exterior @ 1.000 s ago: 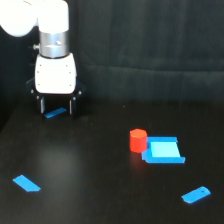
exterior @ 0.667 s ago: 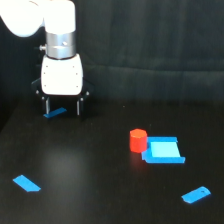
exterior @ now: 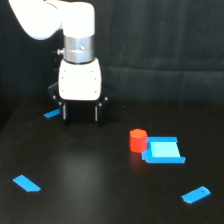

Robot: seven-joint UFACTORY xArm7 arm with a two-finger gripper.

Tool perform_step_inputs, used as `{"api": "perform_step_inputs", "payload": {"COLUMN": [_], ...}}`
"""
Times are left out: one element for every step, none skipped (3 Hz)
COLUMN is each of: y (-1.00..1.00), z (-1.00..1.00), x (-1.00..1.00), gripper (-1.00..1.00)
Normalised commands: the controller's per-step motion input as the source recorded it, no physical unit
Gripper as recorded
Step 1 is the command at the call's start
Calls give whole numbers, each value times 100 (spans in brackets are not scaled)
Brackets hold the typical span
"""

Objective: Pick up the red object from the table

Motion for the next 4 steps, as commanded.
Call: {"api": "perform_step_inputs", "payload": {"y": [-40,-68,-53,-63], "z": [-27,-26,-32,1], "x": [91,89,85,55], "gripper": [98,100,100,100]}}
